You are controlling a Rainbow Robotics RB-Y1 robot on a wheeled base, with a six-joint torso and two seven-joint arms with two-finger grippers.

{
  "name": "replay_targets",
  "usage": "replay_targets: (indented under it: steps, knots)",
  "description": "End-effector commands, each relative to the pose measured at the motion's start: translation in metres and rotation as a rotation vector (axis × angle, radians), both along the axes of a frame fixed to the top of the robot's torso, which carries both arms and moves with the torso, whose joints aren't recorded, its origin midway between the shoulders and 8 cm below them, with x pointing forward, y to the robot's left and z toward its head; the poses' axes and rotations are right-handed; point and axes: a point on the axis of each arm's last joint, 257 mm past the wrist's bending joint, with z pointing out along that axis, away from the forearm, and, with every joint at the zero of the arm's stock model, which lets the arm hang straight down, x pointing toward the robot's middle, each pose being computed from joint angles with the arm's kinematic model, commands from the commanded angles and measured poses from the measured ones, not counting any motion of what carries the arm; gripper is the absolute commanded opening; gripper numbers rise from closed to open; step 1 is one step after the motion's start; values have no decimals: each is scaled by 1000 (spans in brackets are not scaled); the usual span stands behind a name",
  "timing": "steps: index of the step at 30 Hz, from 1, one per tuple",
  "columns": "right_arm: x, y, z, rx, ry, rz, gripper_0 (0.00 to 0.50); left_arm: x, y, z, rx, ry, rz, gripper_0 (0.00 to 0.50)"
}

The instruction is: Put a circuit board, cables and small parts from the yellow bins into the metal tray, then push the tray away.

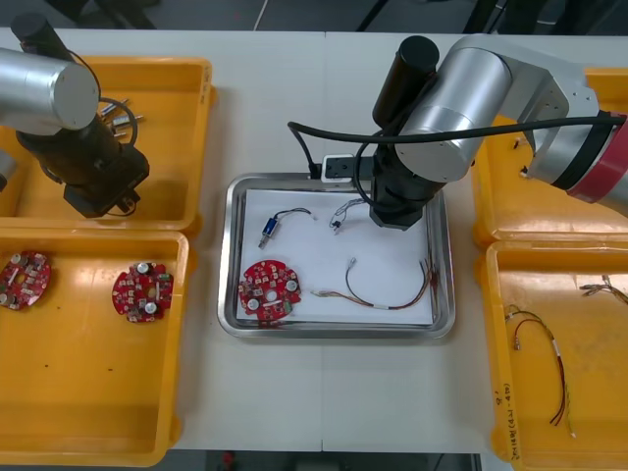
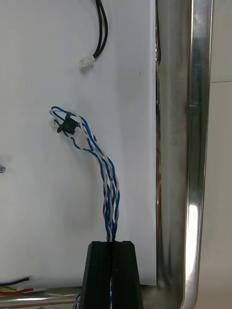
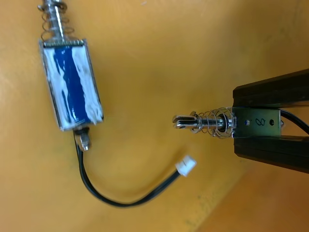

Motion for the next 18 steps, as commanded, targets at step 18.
replay_targets:
  steps: [18]
  knots:
    - [-13,-15,-41,-30,54,-73,3,-18,-46,117,-1,-84,-175,0]
